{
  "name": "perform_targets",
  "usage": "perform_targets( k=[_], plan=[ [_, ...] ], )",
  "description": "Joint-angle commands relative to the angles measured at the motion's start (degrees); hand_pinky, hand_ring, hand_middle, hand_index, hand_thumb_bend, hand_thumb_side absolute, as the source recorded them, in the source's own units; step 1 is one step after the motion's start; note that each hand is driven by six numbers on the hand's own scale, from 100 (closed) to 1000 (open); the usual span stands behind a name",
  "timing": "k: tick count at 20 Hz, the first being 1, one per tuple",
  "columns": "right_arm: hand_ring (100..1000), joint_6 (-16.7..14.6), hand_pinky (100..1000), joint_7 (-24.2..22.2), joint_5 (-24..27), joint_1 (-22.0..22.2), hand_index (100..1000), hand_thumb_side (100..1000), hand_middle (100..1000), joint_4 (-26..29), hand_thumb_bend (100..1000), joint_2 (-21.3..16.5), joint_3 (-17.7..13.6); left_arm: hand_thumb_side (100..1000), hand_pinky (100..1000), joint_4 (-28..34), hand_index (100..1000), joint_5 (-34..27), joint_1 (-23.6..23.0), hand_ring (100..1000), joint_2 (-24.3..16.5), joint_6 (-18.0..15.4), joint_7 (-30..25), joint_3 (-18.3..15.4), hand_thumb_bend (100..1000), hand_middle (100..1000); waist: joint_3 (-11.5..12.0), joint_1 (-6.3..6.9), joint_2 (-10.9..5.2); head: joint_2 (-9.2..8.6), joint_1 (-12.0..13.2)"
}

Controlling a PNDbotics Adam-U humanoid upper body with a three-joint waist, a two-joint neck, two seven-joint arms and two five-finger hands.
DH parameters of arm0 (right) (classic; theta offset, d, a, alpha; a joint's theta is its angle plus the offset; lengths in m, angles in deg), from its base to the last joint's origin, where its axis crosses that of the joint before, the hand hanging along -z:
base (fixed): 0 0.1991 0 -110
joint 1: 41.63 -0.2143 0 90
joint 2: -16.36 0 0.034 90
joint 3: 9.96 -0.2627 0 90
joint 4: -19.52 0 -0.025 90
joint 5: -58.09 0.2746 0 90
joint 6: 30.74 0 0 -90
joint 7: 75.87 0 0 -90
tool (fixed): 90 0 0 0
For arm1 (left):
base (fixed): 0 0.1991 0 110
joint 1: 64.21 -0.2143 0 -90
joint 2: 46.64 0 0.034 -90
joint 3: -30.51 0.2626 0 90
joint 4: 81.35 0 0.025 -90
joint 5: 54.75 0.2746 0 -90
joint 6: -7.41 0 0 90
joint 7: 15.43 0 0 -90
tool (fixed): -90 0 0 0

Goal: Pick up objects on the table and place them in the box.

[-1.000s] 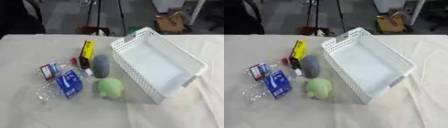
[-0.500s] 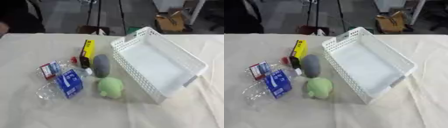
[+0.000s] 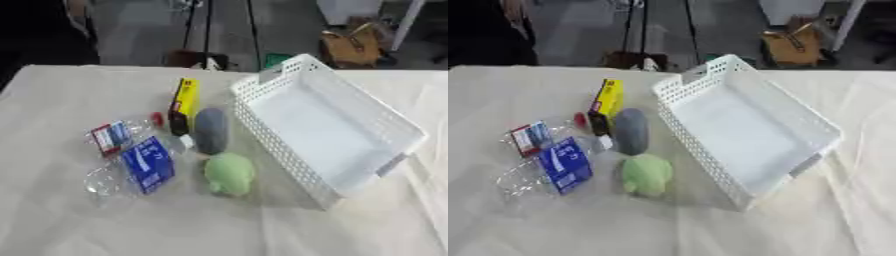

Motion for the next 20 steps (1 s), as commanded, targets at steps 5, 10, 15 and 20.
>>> perform_targets(
  k=[5, 10, 15, 20],
  plan=[
    [769, -0.1, 789, -0.5, 0.2, -0.2, 862, 1000, 660, 1.0, 100, -1.4, 0.2, 711, 831, 1.0, 973, 7.0, -4.4, 859, -15.7, 4.4, -5.6, 4.0, 100, 875, -0.3, 0.62, -1.37, 0.37, 0.4],
    [769, 0.0, 789, -0.7, 0.3, 0.0, 862, 1000, 659, 1.0, 100, -1.5, 0.3, 677, 830, 0.8, 988, 9.4, -6.5, 870, -22.4, 5.4, -8.7, 5.9, 100, 899, -0.1, 0.95, -1.56, 0.63, 0.6],
    [769, 0.0, 789, -1.0, 0.5, 0.1, 862, 1000, 659, 1.0, 100, -1.5, 0.6, 669, 835, -3.4, 999, 10.8, -6.2, 877, -29.7, 6.8, -13.0, 8.3, 100, 908, 0.0, 1.18, -1.98, 0.85, 0.8],
    [769, 0.1, 789, -1.3, 0.7, 0.3, 862, 1000, 659, 1.0, 100, -1.4, 0.7, 695, 860, -7.4, 1000, 12.0, -3.9, 894, -33.6, 2.9, -23.6, 11.1, 100, 920, -0.2, 1.31, -2.2, 0.8, 1.1]
  ],
)
